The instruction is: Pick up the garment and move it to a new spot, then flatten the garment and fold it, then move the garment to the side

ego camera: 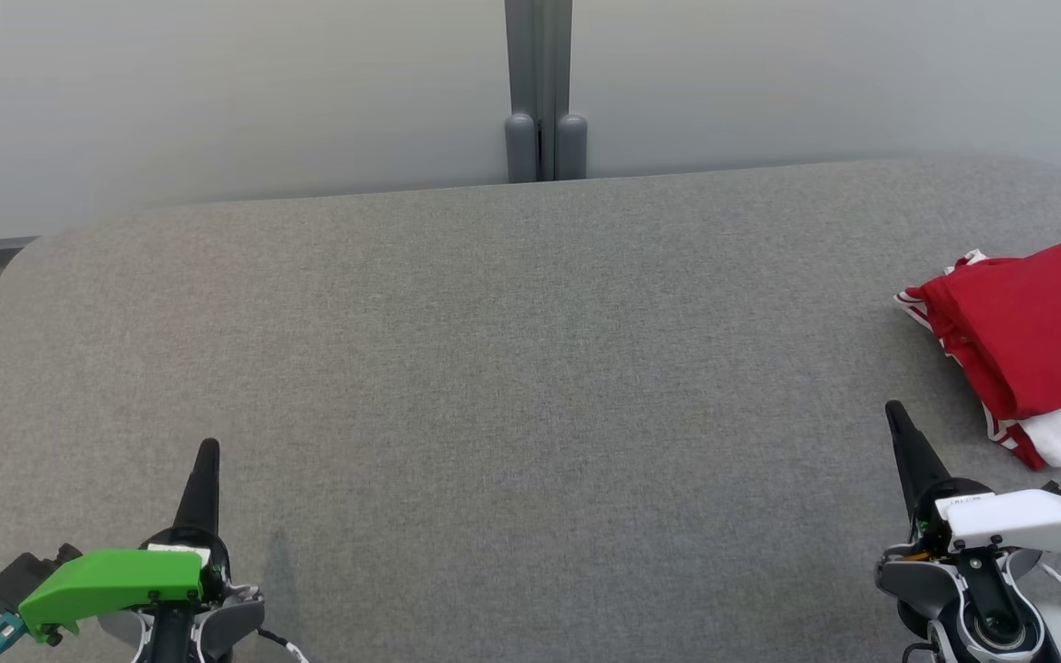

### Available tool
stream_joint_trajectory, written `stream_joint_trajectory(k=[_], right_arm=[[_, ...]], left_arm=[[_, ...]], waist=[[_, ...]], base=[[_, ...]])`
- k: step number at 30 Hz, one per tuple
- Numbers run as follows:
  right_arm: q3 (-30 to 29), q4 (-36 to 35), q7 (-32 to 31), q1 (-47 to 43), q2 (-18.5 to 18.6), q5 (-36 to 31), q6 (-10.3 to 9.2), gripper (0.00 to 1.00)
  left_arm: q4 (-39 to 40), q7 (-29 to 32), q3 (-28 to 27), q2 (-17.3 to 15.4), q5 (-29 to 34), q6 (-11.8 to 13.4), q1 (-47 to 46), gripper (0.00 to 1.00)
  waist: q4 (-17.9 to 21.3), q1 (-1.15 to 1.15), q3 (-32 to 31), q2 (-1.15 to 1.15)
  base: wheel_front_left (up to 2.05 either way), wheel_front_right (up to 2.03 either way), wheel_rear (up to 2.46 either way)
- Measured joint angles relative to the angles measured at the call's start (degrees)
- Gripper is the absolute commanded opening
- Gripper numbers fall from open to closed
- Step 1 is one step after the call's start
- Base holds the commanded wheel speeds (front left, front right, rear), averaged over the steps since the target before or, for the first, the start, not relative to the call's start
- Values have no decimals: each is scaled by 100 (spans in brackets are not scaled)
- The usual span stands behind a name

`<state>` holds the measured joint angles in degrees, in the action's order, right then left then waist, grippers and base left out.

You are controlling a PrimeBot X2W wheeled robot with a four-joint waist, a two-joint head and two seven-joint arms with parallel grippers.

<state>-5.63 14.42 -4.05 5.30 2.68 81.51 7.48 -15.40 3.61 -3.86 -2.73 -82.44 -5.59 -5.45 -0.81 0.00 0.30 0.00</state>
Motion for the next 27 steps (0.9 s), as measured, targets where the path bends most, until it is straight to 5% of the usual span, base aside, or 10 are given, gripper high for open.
stream_joint_trajectory(k=[27], right_arm=[[-89, -23, -244, 71, 8, 1070, 0, 0]], left_arm=[[136, 290, -271, -1, -983, -180, -42, 0]], waist=[[82, 0, -12, 0]], base=[[0, 0, 0]])
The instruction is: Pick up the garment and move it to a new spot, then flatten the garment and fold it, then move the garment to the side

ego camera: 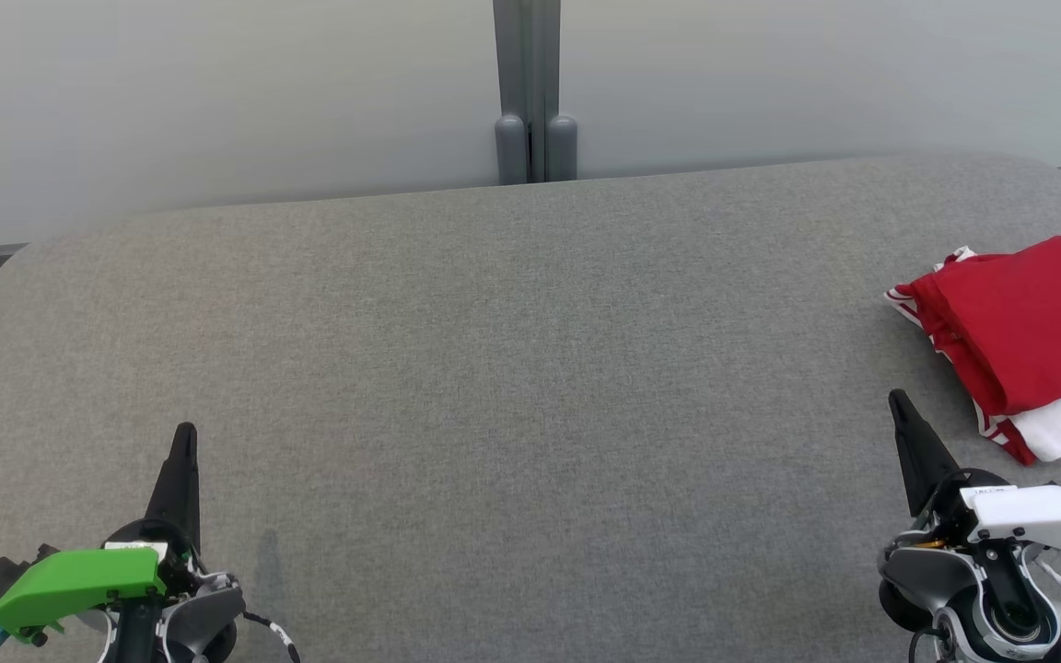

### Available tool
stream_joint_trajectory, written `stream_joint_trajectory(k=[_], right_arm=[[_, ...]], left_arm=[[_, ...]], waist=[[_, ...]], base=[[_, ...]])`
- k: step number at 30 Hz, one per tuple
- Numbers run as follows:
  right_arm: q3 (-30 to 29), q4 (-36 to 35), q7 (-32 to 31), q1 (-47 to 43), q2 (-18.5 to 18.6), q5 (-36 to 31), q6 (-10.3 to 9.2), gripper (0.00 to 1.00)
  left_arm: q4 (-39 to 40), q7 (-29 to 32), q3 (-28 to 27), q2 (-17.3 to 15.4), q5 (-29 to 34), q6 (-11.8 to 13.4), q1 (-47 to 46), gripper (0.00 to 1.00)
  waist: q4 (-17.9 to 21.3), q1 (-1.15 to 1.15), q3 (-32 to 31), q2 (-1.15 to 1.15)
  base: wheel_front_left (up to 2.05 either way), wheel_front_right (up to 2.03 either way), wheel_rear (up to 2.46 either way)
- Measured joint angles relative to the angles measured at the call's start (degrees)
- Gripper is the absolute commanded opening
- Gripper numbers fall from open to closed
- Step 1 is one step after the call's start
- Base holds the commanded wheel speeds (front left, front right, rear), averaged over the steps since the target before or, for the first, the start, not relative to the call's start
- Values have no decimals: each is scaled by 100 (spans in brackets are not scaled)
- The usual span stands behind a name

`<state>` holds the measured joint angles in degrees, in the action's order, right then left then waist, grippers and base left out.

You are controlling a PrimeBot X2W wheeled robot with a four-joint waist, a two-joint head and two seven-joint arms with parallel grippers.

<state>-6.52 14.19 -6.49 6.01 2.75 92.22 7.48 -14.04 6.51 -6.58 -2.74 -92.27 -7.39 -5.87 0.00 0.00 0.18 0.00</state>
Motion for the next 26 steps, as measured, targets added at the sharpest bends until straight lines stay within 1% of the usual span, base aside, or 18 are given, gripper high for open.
stream_joint_trajectory(k=[26], right_arm=[[-1, -2, -4, 3, 0, 0, 0, 0]], left_arm=[[3, 3, -1, 0, -4, 0, -2, 0]], waist=[[0, 0, 0, 0]], base=[[0, 0, 0]])
